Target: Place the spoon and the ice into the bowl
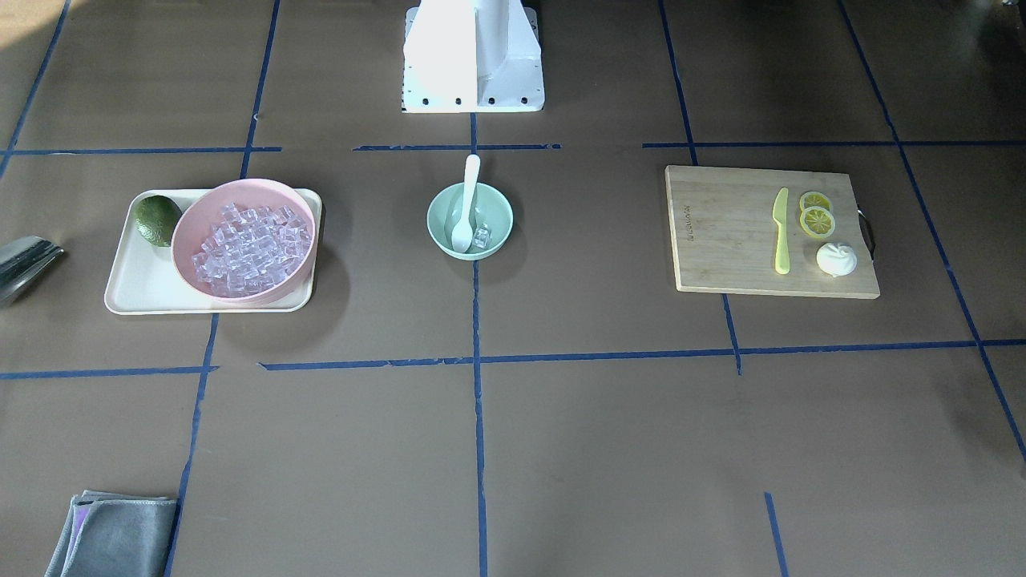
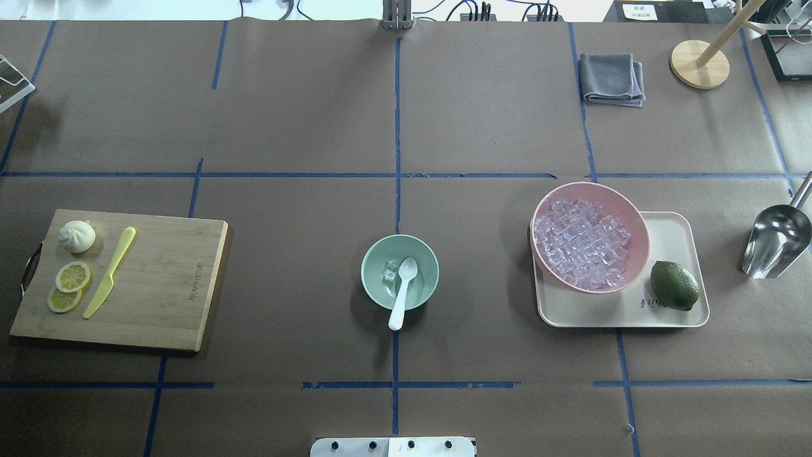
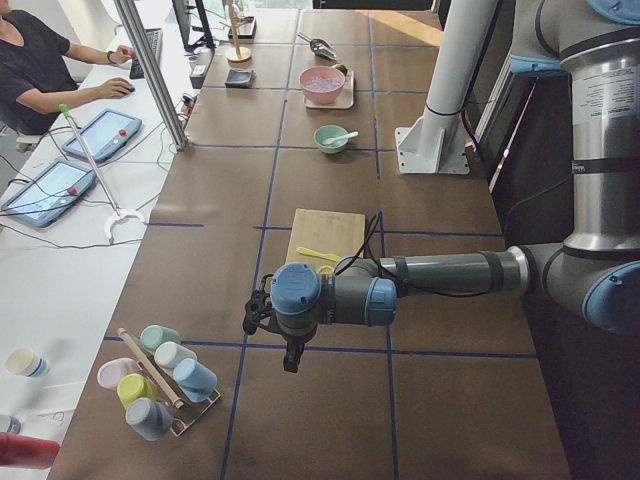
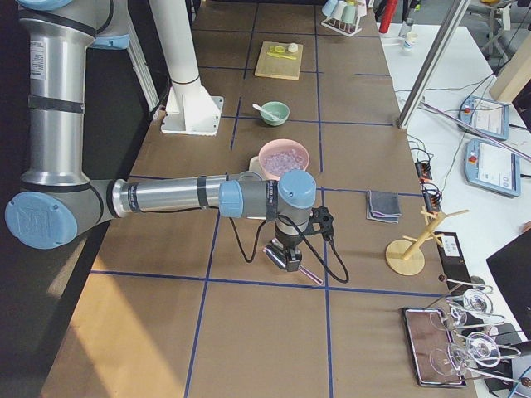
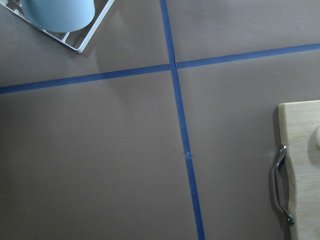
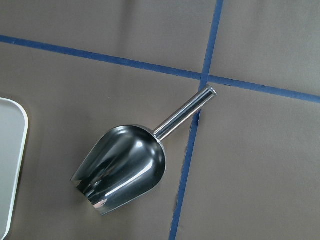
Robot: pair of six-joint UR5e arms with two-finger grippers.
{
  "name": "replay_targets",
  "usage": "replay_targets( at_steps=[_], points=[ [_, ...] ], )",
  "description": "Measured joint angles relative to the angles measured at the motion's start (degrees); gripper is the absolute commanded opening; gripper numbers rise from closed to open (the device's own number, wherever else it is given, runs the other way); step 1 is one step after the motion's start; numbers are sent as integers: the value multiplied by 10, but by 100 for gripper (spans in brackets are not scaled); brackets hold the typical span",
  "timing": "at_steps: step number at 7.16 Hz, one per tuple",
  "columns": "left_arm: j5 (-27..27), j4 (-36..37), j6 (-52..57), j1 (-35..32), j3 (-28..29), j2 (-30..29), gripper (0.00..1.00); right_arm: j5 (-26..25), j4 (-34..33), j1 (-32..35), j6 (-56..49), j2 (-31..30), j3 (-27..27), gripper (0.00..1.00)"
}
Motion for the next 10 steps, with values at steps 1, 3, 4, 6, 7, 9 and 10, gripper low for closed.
replay_targets(
  at_steps=[1,3,4,6,7,9,10],
  points=[
    [1,5,0,2,-10,0,100,0,1,0,0,0,-2,99],
    [14,97,-1,22,-36,-8,100,-1,3,-1,0,2,-6,99],
    [42,154,0,31,-58,-13,100,-2,3,-1,0,3,-6,99],
    [74,198,6,35,-79,-10,100,-2,4,-2,-1,4,-6,99],
    [77,201,8,36,-82,-12,100,-2,5,-2,-3,3,-6,99],
    [78,199,9,36,-87,-12,100,-2,6,-2,-6,-1,-5,99],
    [77,197,9,37,-86,-12,100,-1,6,-2,-6,-1,-6,99]
  ],
)
